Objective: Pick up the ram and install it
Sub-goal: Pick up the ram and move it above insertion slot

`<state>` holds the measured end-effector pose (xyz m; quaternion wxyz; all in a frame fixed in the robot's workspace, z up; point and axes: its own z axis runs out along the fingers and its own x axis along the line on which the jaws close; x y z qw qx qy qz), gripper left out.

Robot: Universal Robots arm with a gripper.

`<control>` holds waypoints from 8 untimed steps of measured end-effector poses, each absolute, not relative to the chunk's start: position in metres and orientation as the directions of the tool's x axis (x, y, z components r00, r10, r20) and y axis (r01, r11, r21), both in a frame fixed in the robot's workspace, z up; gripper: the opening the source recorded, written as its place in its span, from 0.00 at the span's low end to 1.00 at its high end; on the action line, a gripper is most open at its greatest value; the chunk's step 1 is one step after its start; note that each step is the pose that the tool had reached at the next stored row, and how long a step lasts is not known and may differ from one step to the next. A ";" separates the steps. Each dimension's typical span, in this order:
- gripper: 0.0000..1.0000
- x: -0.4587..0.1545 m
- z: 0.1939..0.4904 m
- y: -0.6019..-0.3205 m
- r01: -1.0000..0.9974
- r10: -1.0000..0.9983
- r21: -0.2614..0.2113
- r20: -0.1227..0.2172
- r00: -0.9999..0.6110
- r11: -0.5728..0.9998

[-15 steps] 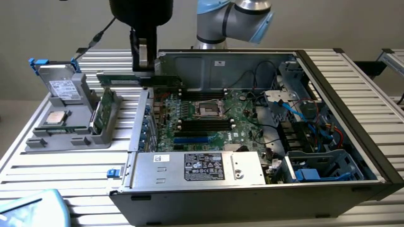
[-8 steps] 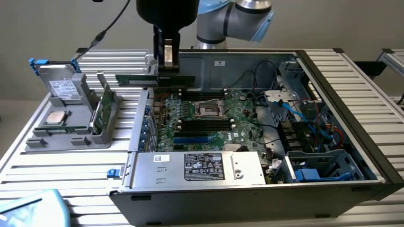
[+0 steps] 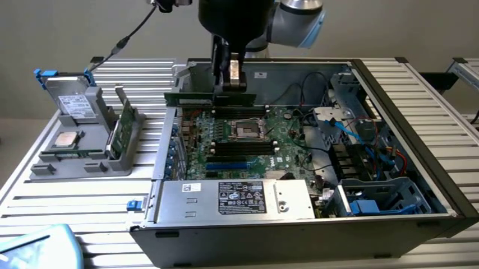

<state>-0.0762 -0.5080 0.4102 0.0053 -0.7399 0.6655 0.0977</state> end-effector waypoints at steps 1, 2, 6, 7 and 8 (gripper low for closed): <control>0.14 -0.071 0.408 -0.508 -0.986 -0.984 0.122 -0.152 0.095 -0.114; 0.14 -0.067 0.407 -0.508 -0.986 -0.984 0.122 -0.152 0.095 -0.114; 0.14 -0.049 0.400 -0.508 -0.986 -0.984 0.122 -0.152 0.095 -0.114; 0.14 -0.045 0.398 -0.508 -0.986 -0.984 0.122 -0.152 0.095 -0.114; 0.14 -0.042 0.396 -0.508 -0.986 -0.984 0.122 -0.152 0.093 -0.112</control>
